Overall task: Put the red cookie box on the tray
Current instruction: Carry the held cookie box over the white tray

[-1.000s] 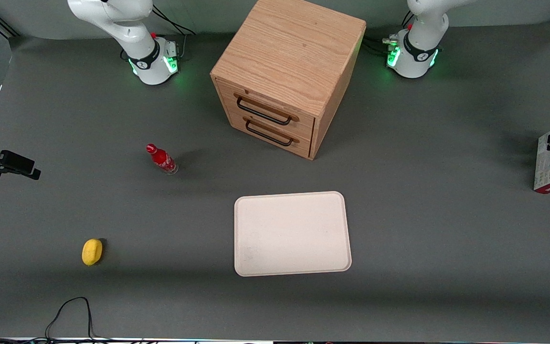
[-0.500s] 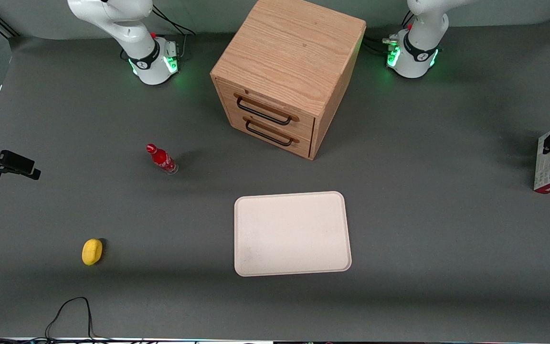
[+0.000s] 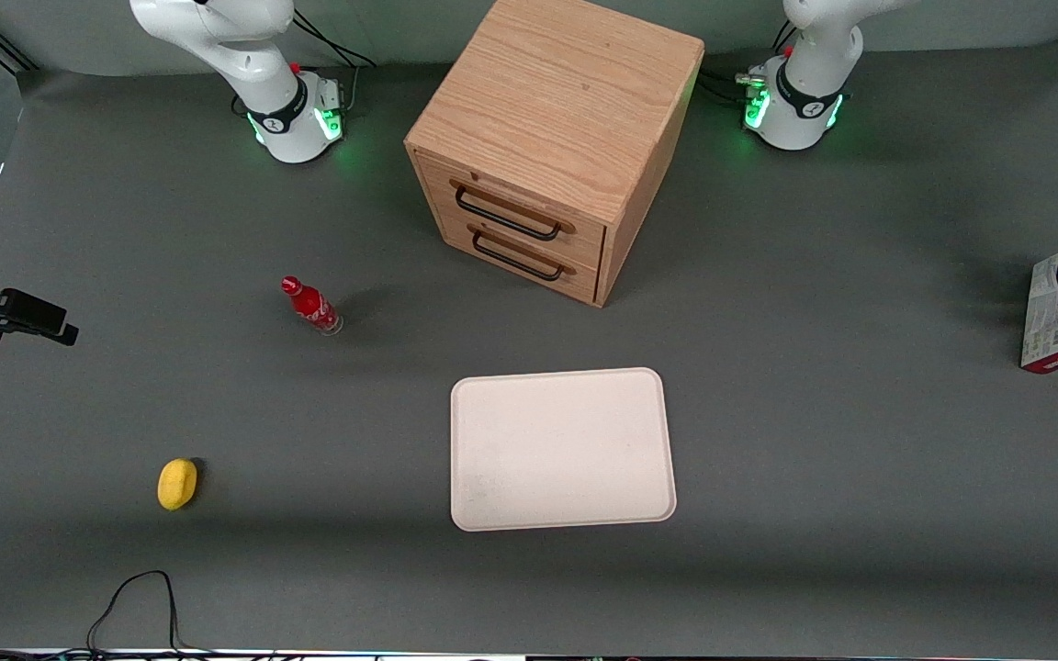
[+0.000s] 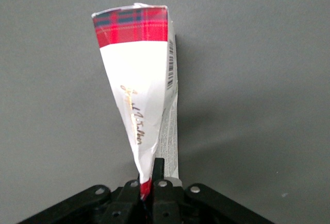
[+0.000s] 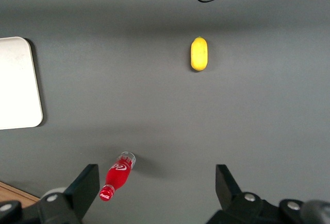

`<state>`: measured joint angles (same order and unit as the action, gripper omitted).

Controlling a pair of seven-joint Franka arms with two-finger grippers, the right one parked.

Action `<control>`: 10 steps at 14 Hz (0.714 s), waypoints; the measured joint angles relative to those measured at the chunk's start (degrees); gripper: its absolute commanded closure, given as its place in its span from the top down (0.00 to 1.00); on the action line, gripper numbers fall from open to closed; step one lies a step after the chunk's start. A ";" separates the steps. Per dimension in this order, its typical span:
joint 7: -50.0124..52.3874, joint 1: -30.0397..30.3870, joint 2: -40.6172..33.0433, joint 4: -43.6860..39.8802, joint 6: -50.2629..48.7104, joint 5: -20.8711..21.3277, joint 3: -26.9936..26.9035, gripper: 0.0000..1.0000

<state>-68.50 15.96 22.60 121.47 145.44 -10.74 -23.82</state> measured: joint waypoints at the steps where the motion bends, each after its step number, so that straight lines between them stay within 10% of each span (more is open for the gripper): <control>1: 0.00 -0.17 -0.01 -0.89 -0.98 -0.10 0.02 0.00; 10: 14.79 -6.01 -4.32 -27.42 -34.46 1.72 3.79 0.00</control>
<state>-53.71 9.95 18.27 94.05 110.97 -9.02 -20.03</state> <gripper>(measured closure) 0.969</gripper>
